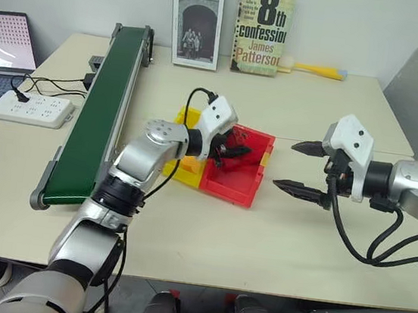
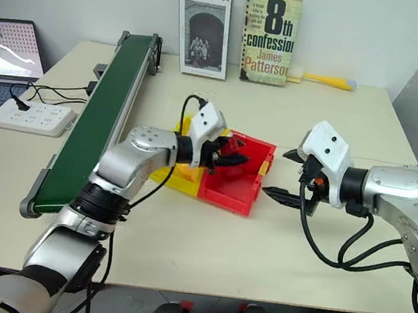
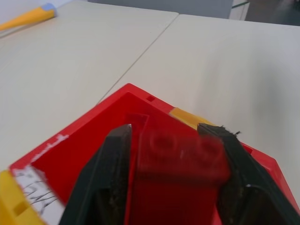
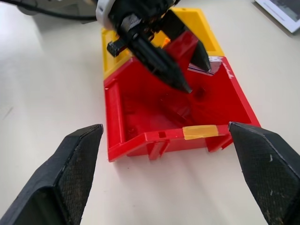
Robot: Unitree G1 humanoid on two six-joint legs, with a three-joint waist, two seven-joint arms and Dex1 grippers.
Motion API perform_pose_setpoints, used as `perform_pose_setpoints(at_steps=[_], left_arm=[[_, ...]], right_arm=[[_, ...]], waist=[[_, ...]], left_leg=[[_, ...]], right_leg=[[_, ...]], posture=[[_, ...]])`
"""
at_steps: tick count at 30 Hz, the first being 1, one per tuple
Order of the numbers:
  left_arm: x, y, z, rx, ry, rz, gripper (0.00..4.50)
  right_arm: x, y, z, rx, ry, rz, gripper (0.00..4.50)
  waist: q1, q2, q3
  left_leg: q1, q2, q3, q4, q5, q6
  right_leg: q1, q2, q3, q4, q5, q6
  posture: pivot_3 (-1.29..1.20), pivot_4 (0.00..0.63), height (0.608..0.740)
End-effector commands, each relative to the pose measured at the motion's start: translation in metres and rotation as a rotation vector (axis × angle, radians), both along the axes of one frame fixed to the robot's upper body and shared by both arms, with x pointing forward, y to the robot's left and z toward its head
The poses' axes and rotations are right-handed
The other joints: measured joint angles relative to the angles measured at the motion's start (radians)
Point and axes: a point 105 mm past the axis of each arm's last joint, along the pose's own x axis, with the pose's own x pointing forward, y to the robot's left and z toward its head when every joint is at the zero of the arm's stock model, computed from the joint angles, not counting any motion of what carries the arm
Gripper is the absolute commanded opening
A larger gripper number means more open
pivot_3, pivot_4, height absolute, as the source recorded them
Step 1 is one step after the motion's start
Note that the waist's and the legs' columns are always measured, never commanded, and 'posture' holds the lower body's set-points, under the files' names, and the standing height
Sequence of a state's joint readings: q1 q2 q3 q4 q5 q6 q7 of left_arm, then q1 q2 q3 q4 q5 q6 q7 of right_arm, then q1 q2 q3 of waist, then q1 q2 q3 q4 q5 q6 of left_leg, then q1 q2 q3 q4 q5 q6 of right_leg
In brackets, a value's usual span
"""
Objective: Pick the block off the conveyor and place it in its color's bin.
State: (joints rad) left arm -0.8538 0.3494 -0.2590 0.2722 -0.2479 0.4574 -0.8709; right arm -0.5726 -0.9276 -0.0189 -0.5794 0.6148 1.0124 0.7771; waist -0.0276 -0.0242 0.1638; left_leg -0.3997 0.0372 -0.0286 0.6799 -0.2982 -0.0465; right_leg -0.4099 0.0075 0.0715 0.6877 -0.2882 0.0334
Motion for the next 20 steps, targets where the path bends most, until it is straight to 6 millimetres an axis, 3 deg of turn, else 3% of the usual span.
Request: perform_pose_setpoints(at_steps=[1, 7, 11, 17, 20], left_arm=[[0.004, -0.005, 0.020, -0.011, -0.083, -0.032, 3.22], [0.005, 0.017, 0.030, 0.012, -0.096, -0.026, 4.42], [0.004, 0.051, 0.041, 0.057, -0.110, 0.031, 4.47], [-0.023, 0.126, 0.052, 0.198, -0.090, 0.086, 4.47], [-0.033, 0.143, 0.052, 0.230, -0.073, 0.113, 4.47]], right_arm=[[-0.003, -0.003, 0.010, 0.013, -0.054, -0.026, 4.50], [0.001, -0.010, 0.008, 0.012, -0.056, -0.054, 4.50], [0.006, -0.013, 0.008, 0.009, -0.055, -0.053, 4.50], [0.013, -0.013, 0.008, 0.012, -0.040, -0.005, 4.50], [0.016, -0.012, 0.007, 0.016, -0.032, 0.013, 4.50]], waist=[[-0.001, 0.000, 0.000], [-0.003, 0.000, 0.000], [-0.005, 0.000, 0.000], [-0.006, 0.002, 0.001], [-0.004, 0.002, 0.001]], left_leg=[[0.000, 0.000, 0.000, 0.000, 0.000, 0.000], [0.000, 0.000, 0.000, 0.000, 0.000, 0.000], [0.001, 0.000, -0.001, 0.000, 0.000, 0.000], [0.001, 0.001, -0.001, -0.001, 0.000, 0.000], [0.001, 0.001, -0.001, 0.000, 0.000, 0.000]], right_leg=[[0.000, 0.000, 0.000, 0.000, 0.000, 0.000], [0.000, 0.000, 0.000, 0.000, 0.000, 0.000], [0.000, 0.000, 0.000, 0.001, 0.000, 0.000], [0.000, 0.001, -0.001, 0.001, 0.000, 0.000], [0.000, 0.001, -0.001, 0.000, 0.000, 0.000]], posture=[[0.00, 0.150, 0.740], [0.00, 0.150, 0.740], [0.00, 0.150, 0.740], [0.00, 0.150, 0.740], [0.00, 0.150, 0.740]])
